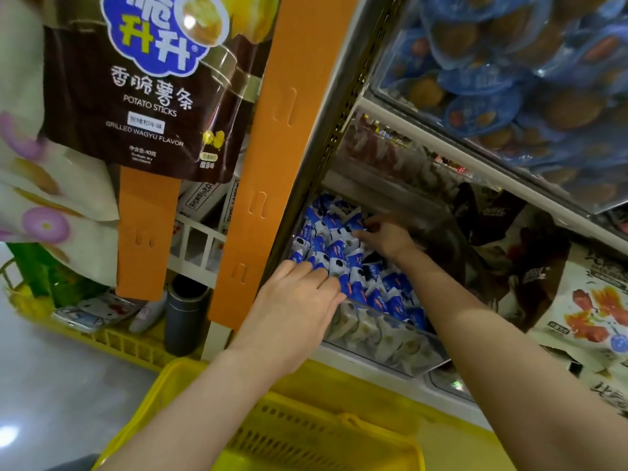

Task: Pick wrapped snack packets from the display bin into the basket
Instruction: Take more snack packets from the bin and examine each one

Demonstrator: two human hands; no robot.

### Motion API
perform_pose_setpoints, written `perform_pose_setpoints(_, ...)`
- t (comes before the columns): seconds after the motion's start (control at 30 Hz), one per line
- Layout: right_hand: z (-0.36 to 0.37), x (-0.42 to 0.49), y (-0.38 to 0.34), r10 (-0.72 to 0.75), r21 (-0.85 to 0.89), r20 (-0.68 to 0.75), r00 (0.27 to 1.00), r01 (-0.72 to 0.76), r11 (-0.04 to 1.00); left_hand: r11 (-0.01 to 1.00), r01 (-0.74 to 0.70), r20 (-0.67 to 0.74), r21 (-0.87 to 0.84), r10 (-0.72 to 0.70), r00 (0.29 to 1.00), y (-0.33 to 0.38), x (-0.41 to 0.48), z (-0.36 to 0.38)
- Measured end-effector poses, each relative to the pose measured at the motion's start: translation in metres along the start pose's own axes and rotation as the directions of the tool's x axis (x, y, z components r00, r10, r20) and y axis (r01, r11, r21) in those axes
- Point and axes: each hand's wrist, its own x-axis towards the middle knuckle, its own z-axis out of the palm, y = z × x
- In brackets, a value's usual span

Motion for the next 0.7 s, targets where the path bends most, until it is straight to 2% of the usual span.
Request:
perform_pose_setpoints(0.17, -0.006, 0.002, 0.004, 0.010, -0.132, 0.138, 0.990, 0.009, 0.991, 1.000, -0.004, -0.033, -0.003, 0.004, 0.999, -0.001, 0.001, 0.003)
perform_pose_setpoints(0.4, -0.003, -0.006, 0.007, -0.041, -0.064, 0.185, 0.982, 0.054, 0.996, 0.999, -0.025, -0.044, 0.038, 0.027, 0.999, 0.000, 0.000, 0.006)
perform_pose_setpoints(0.47, -0.015, -0.010, 0.010, -0.046, 0.017, 0.132, 0.990, 0.044, 0.999, 0.998, -0.026, -0.042, 0.052, 0.028, 0.999, 0.000, 0.000, 0.006)
perform_pose_setpoints(0.53, -0.030, -0.012, 0.017, -0.002, 0.122, 0.010, 1.000, 0.001, 0.993, 0.998, -0.023, -0.038, 0.053, 0.025, 0.999, 0.000, 0.001, 0.006)
perform_pose_setpoints(0.57, -0.036, -0.012, 0.021, 0.026, 0.119, -0.040, 0.999, -0.021, 0.993, 0.999, -0.019, -0.035, 0.049, 0.021, 0.999, 0.001, 0.001, 0.006)
perform_pose_setpoints(0.63, -0.043, -0.012, 0.027, 0.076, 0.019, -0.014, 0.997, -0.076, 0.997, 0.999, -0.010, -0.027, 0.035, 0.011, 1.000, 0.001, 0.002, 0.004)
perform_pose_setpoints(0.7, -0.041, -0.014, 0.030, 0.131, -0.097, 0.092, 0.987, -0.122, 0.988, 1.000, 0.003, -0.013, 0.017, -0.002, 1.000, 0.002, 0.002, 0.003)
